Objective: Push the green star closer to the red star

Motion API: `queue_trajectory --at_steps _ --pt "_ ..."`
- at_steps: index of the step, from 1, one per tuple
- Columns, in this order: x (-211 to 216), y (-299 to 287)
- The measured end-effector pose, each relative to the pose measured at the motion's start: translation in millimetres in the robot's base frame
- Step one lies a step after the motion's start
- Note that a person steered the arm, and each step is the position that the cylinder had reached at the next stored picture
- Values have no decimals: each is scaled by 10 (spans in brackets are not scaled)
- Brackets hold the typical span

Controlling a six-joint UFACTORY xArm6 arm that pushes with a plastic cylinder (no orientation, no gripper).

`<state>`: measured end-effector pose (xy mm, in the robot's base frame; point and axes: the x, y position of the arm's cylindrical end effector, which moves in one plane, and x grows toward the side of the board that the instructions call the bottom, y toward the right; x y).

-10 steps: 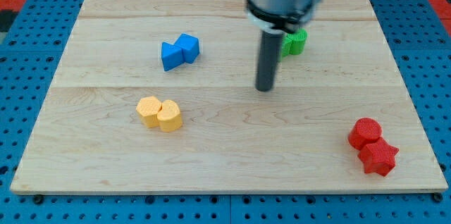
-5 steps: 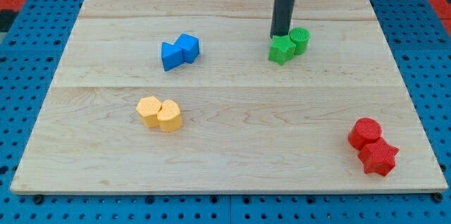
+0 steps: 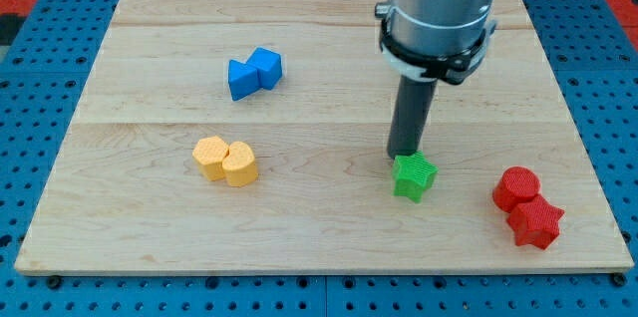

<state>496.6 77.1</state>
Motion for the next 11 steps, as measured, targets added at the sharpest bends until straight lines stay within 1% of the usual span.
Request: queue_trajectory --at_steps 1,3,4,5,6,7,11 --pt "219 -136" --pt "710 -129" --pt "695 -71" --pt "490 -128" --pt "395 278" --pt "493 424" --pt "1007 231"
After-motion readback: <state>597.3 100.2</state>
